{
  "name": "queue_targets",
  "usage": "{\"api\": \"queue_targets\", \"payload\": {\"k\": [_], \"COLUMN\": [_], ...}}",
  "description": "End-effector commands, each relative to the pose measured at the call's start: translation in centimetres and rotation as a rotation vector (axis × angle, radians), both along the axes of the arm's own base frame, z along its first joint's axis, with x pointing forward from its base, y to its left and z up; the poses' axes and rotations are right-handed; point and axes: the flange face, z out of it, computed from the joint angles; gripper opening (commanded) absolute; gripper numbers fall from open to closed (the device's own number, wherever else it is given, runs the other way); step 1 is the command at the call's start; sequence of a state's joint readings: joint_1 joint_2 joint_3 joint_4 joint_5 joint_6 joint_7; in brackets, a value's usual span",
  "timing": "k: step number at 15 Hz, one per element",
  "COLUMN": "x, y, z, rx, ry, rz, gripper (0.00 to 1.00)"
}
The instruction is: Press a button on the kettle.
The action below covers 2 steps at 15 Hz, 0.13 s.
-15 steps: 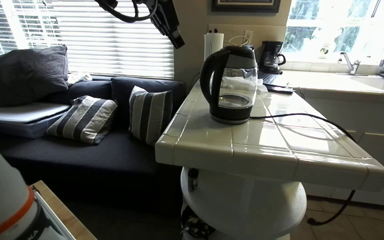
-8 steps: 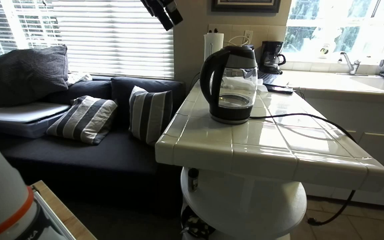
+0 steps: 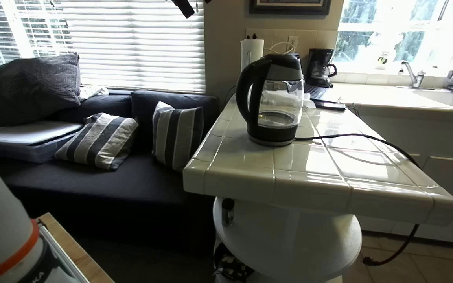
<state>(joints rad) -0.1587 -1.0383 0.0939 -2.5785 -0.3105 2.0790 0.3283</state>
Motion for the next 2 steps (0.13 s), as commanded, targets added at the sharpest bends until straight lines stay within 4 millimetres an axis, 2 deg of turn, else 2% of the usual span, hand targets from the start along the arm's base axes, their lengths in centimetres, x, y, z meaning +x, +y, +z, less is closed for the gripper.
{"api": "queue_targets", "payload": {"k": [1, 2], "x": [0.07, 0.08], "y": [0.06, 0.05], "z": [0.00, -0.01], "rx": [-0.001, -0.001], "ry": [0.003, 0.003], "rz": [0.000, -0.001], "gripper": [1.00, 1.00]}}
